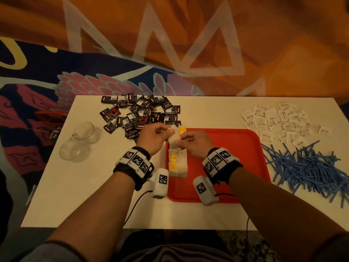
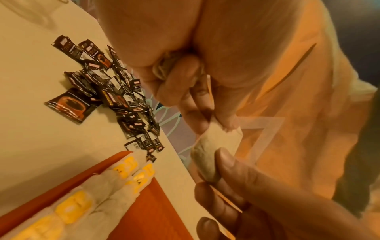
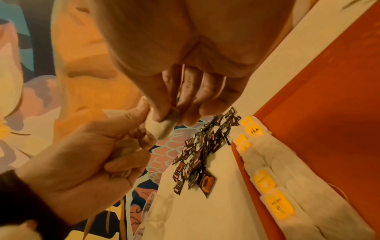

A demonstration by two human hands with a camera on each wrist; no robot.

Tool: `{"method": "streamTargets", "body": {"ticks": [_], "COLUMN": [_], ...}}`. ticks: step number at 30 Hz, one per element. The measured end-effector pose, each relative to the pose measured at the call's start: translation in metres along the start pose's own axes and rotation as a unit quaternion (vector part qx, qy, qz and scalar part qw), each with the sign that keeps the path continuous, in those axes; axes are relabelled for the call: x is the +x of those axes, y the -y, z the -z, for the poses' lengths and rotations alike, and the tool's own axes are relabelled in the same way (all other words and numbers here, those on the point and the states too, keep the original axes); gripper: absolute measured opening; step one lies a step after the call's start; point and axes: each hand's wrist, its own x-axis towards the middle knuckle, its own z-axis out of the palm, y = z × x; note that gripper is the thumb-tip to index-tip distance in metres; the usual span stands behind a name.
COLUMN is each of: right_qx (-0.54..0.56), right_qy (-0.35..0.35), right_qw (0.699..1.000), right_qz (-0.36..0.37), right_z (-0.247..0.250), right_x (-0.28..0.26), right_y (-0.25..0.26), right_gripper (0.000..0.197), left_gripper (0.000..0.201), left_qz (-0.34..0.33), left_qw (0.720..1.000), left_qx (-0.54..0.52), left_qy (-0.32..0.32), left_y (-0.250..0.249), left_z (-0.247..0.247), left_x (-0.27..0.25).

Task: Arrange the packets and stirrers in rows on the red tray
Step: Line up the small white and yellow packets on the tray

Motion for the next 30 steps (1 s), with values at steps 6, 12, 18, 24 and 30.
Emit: {"method": "streamTargets", "body": {"ticks": [6,12,18,24,30], "right_qx": [-0.028,-0.142,-0.126,-0.169,-0.171], "right_qy": [0.016,0.027,0.009,-0.040,-0.060], "right_qw": [0.994,0.960,0.947,0.937,0.936], "right_qz": [-0.109,-0.241,-0.294,-0.303,-0.303], "right_z": [-0.023,-0.058,-0.085,-0.098,-0.104], "right_x": [-0.002,-0.017,-0.035,-0.029,-0.028], "right_y": [-0.030,-0.078,-0.106,-0.116,-0.118], "right_gripper": [0.009,0.020,0.033,0.011,0.016], "left_gripper": [0.009,0.012,0.011,0.010,0.011], "left_qz": [0.059,0.164,0.216,0.242,0.248], "left_qw": [0.996,0.985,0.975,0.970,0.968], "left_qx": [0.059,0.055,0.058,0.020,0.012], "left_qy": [0.027,0.013,0.002,-0.011,-0.018], "left_y": [0.034,0.073,0.101,0.109,0.110], "left_z": [-0.004,0.007,0.019,0.025,0.027], "left_x": [-0.007,-0.017,-0.035,-0.042,-0.041]}}
